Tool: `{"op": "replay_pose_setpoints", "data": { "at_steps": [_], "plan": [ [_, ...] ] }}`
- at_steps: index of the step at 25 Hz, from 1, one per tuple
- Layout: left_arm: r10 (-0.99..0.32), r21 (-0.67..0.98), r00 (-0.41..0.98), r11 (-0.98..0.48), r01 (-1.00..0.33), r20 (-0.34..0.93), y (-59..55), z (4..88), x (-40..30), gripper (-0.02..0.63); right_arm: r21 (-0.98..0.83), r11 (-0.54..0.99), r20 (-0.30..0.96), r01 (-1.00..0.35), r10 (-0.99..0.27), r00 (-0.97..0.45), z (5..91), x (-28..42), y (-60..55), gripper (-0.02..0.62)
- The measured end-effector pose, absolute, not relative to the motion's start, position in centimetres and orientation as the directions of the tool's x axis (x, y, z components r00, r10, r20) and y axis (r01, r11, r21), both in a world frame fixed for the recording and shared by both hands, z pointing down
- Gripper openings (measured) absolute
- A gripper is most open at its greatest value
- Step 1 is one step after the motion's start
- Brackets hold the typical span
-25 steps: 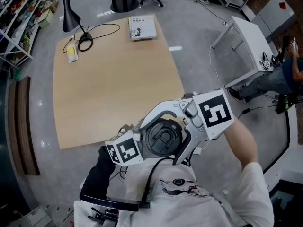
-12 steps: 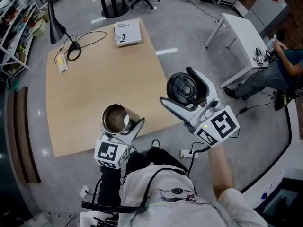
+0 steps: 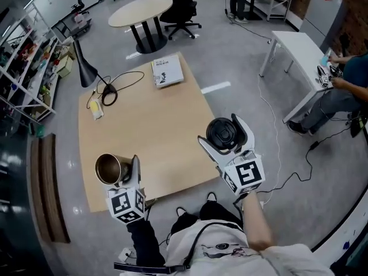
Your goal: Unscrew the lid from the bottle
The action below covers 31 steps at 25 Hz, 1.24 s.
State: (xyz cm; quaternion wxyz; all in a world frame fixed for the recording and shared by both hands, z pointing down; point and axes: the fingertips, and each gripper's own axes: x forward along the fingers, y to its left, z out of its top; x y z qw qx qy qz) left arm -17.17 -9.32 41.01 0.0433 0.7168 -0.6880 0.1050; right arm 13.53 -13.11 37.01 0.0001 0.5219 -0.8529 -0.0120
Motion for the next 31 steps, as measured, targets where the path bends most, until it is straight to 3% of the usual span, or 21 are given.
{"op": "replay_pose_setpoints", "data": {
  "at_steps": [17,31],
  "plan": [
    [-0.967,-0.051,0.114,-0.128,-0.99,0.227,-6.7,41.7,-23.9,0.413,0.0,0.47,-0.004,-0.883,-0.883,-0.47,36.4,2.8,-13.3,0.485],
    [-0.965,-0.043,0.151,-0.164,-0.986,0.216,-10.0,41.5,-22.2,0.413,0.015,0.48,-0.023,-0.877,-0.877,-0.48,35.6,3.4,-15.7,0.485]
  ]
}}
